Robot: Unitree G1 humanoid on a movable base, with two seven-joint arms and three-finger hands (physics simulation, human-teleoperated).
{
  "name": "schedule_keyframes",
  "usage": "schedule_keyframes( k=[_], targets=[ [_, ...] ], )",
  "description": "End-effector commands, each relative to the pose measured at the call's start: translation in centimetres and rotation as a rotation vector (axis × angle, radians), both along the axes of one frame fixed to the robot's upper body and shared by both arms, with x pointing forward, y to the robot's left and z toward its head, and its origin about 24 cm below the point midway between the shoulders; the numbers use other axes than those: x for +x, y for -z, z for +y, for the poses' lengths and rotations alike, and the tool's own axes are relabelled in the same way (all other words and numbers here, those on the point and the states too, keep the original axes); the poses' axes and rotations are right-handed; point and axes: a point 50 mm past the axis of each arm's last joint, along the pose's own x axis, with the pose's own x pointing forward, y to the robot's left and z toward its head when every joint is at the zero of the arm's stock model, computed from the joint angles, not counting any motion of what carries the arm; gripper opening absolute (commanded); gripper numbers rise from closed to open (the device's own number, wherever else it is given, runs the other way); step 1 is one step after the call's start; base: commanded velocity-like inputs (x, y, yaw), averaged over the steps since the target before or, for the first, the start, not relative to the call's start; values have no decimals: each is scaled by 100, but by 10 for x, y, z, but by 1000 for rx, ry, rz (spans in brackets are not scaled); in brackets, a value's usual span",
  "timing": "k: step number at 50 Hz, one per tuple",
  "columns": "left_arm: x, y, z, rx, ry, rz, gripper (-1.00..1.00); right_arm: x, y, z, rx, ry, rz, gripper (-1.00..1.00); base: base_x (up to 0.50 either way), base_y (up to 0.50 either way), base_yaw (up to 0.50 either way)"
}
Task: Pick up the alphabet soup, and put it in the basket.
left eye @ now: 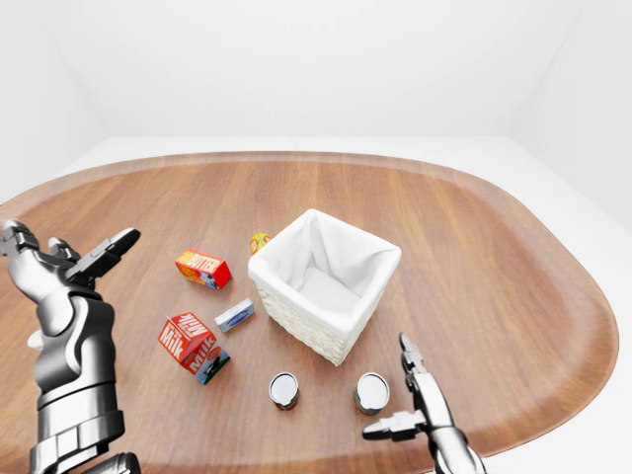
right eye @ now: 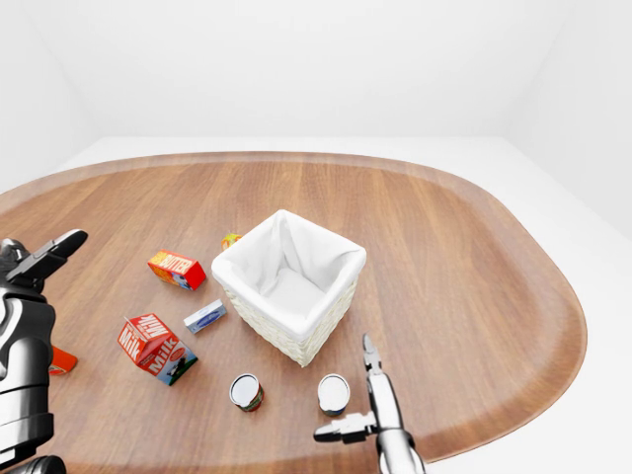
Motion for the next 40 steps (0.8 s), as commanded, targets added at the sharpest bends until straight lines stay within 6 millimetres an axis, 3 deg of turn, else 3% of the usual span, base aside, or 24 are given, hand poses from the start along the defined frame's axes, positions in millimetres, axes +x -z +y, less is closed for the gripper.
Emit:
schedule_keyframes(
  k=[1, 40],
  targets=[
    [1, 1, 0, -1, 3, 5, 100, 4, 10, 1, -1, -4, 29, 100, 0, 0, 0],
    [-1, -1, 0, 6, 0, -8, 100, 18, 22, 18, -6, -63, 81, 100, 0, 0, 0]
  ],
)
